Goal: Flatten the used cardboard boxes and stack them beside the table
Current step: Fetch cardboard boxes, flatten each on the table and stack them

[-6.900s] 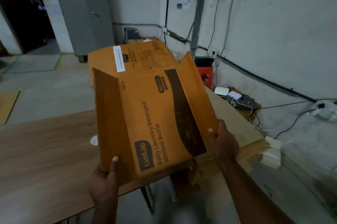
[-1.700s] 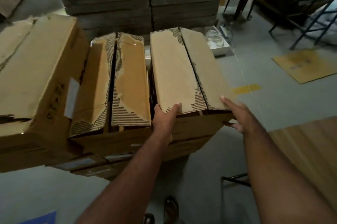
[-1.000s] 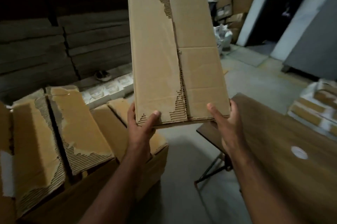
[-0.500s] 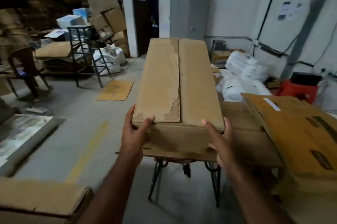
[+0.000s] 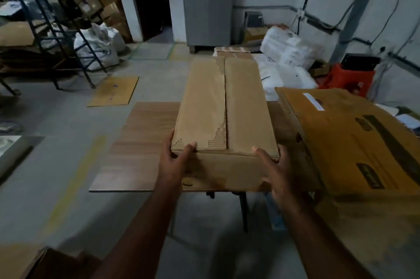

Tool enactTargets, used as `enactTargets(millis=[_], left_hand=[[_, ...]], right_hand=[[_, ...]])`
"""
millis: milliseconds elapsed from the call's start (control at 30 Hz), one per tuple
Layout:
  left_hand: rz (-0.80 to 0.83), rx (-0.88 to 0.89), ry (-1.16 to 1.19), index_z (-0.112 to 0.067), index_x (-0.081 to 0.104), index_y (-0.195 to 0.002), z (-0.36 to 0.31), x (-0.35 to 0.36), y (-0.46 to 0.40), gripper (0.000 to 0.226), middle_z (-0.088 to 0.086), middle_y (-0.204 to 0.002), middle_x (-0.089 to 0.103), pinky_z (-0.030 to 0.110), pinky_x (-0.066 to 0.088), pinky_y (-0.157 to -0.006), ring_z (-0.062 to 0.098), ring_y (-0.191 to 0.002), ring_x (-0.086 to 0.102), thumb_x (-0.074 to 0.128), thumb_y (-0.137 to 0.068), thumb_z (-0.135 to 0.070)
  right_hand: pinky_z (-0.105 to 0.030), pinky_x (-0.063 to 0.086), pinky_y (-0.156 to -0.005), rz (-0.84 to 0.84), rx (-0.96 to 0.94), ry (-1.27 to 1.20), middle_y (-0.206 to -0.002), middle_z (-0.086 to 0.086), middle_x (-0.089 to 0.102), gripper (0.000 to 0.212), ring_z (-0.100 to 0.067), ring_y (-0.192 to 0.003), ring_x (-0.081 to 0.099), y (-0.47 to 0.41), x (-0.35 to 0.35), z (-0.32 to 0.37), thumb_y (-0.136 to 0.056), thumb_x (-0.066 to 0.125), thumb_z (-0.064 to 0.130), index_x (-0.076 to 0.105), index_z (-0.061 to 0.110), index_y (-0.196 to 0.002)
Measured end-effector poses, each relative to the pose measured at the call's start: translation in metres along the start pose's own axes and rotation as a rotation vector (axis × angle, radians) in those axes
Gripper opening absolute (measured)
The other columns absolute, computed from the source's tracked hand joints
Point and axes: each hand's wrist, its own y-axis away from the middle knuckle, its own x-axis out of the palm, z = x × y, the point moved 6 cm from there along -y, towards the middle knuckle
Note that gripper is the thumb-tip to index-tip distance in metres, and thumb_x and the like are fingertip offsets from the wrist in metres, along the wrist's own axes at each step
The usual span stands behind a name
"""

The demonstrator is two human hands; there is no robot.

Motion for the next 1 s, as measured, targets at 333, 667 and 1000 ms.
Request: enactTargets(millis=[333,667,1000], left_hand=[[-0.095,-0.183,-0.006,-0.034,0.047,-0.139,0.053,0.019,-0.027,0.053,-0.012,-0.117,0.062,0.045,0.059,-0.074,0.01,-0.1,0.063,0.073,-0.093,-0.027],[-0.034,-0.189,-0.016,-0.044,0.055,-0.112,0.056,0.025,-0.05,0.023,-0.013,-0.113,0.067,0.042,0.057,-0.086,0.01,-0.105,0.064,0.069,-0.095,-0.036],[-0.019,-0.281,0.032,-0.028,0.053,-0.134,0.063,0.017,-0.053,0.048,-0.01,-0.114,0.063,0.03,0.056,-0.076,0.005,-0.1,0.061,0.073,-0.091,-0.038]], right_hand=[[-0.043,0.056,-0.097,0.041,0.093,0.192,-0.13,0.005,0.065,0.093,-0.017,-0.112,0.064,-0.058,0.009,-0.038,-0.068,0.081,0.064,0.047,0.026,-0.145],[-0.049,0.056,-0.1,0.053,0.147,0.099,-0.139,0.006,0.06,0.116,-0.017,-0.121,0.062,-0.081,0.024,-0.052,-0.051,0.078,0.087,0.042,0.035,-0.149],[-0.018,0.057,-0.078,0.055,0.116,-0.019,-0.108,0.02,0.068,0.035,0.007,-0.095,0.067,-0.076,0.029,-0.049,-0.084,0.083,0.038,0.061,0.037,-0.111]])
